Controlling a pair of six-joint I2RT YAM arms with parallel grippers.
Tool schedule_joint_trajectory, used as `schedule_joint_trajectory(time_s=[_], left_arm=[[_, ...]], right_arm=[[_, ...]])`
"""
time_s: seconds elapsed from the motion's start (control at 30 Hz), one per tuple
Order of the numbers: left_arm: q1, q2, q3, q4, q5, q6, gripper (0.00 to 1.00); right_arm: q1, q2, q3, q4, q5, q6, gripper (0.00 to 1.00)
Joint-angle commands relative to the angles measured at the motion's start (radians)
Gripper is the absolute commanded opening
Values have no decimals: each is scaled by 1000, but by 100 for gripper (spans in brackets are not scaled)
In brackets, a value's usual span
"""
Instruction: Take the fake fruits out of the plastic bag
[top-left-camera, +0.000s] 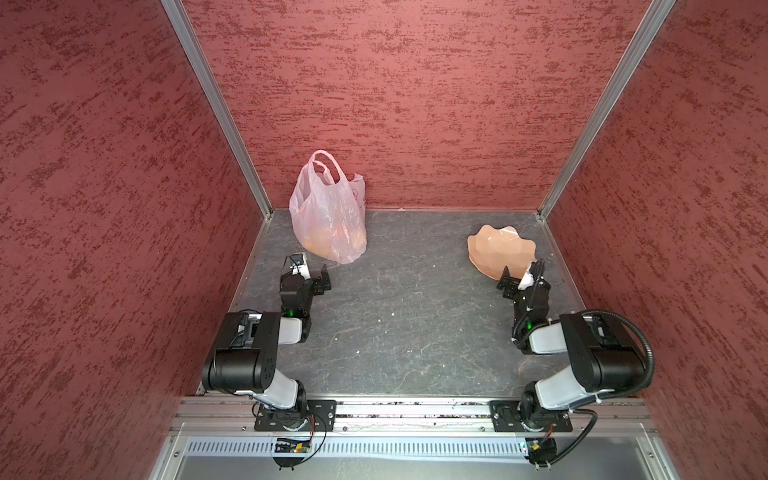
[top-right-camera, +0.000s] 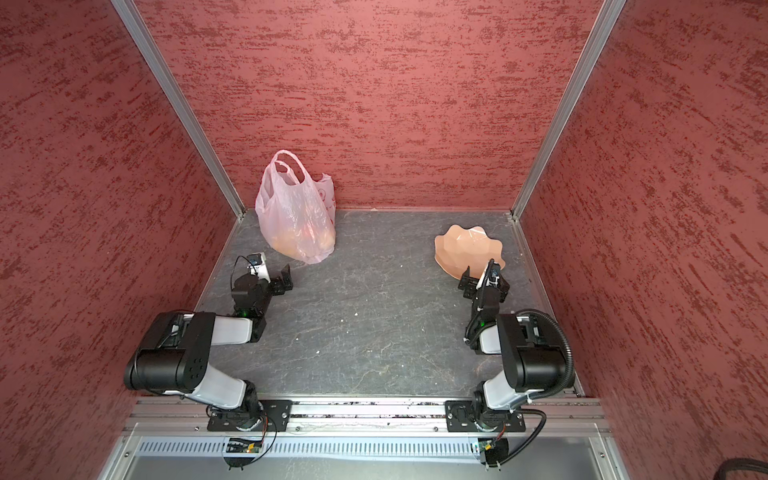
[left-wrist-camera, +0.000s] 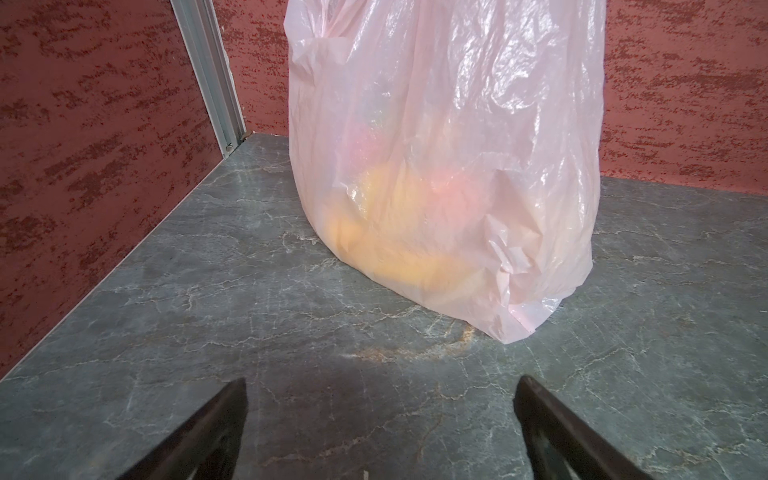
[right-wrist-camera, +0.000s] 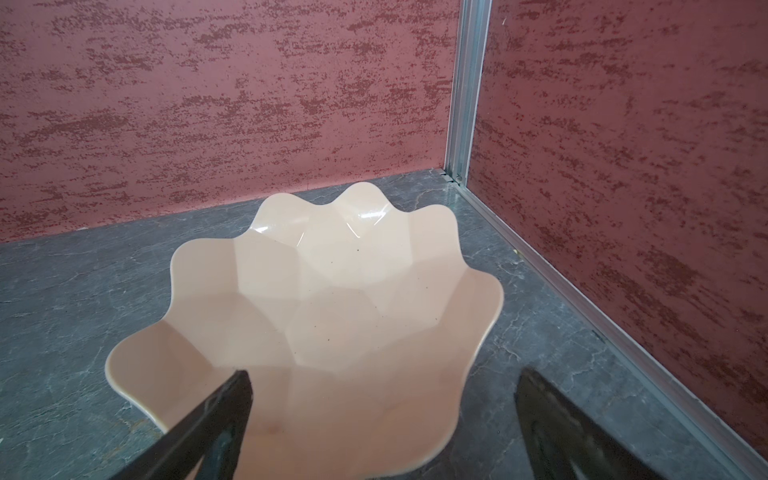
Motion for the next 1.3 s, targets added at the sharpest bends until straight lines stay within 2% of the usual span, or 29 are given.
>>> schedule_joint_trajectory(time_s=[0.0,0.1,0.2,0.23,0.3,0.33,0.4,0.43,0.5,0.63,0.77,0.83,0.97,1.07,1.27], left_arm=[[-20,-113,124,-263,-106,-20,99],[-33,-199,262,-590,-145,-93,100],[-37,-273,363,-810,-73,-175,100],[-37,-302,368,-832,-74,-245,100],[-10,-372,366,-936,-113,-504,99],[33,-408,355,-952,-37,-582,100],[99,-457,331,-900,189,-607,100],[103,-482,343,-919,218,-606,100],[80,-512,401,-1009,206,-589,100],[-10,-521,558,-1171,182,-478,99],[-85,-485,707,-1305,159,-404,100],[-123,-464,764,-1368,99,-370,100],[-183,-474,744,-1379,22,-327,99],[-202,-504,682,-1340,31,-333,100],[-238,-519,681,-1355,9,-297,100]], right_arm=[[-5,-43,26,-29,-8,4,99],[-5,-69,22,-30,-27,-12,99],[-5,-217,85,-262,56,29,99],[-6,-266,122,-370,98,69,99],[-5,-354,176,-532,160,154,99],[-6,-397,196,-617,193,216,99],[-5,-483,230,-799,234,353,99],[-5,-508,240,-853,219,380,99],[-5,-541,269,-957,134,391,99],[-6,-515,330,-1172,11,482,99],[-5,-455,364,-1282,-59,540,99],[-5,-426,380,-1304,-73,553,99],[-5,-359,428,-1341,-52,561,98],[-5,-313,458,-1374,-20,582,93],[-30,-246,481,-1354,-55,618,74]])
